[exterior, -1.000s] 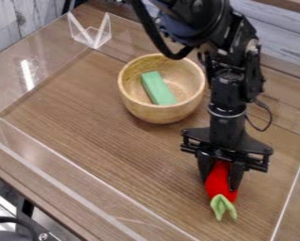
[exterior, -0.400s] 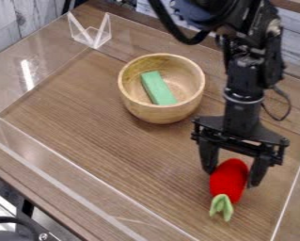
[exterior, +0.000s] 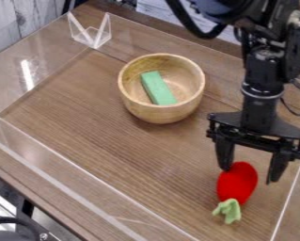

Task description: Move the red object to the right side of the table

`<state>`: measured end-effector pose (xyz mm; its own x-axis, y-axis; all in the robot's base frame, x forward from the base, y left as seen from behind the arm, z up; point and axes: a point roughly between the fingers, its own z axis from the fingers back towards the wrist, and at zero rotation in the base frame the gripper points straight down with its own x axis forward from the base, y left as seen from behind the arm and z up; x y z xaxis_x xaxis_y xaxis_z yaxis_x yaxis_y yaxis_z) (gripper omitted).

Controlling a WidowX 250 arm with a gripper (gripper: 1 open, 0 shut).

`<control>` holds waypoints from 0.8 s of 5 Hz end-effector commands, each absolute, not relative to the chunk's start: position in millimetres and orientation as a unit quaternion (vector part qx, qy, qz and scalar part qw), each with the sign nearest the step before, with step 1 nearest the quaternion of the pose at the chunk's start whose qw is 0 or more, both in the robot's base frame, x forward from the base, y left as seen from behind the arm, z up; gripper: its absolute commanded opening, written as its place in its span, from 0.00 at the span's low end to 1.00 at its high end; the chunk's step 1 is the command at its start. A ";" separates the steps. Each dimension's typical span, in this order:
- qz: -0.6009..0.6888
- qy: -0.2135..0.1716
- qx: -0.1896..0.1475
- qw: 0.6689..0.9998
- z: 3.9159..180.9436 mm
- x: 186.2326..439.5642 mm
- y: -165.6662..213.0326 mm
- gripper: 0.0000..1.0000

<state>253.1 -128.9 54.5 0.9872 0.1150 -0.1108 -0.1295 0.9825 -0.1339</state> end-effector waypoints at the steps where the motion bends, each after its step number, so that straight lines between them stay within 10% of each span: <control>1: 0.064 0.034 -0.078 0.994 61.5 251.4 -136.9 1.00; 2: 0.069 0.035 -0.078 0.994 59.3 246.7 -142.3 0.00; 4: 0.066 0.032 -0.081 0.994 75.3 246.0 -137.9 0.00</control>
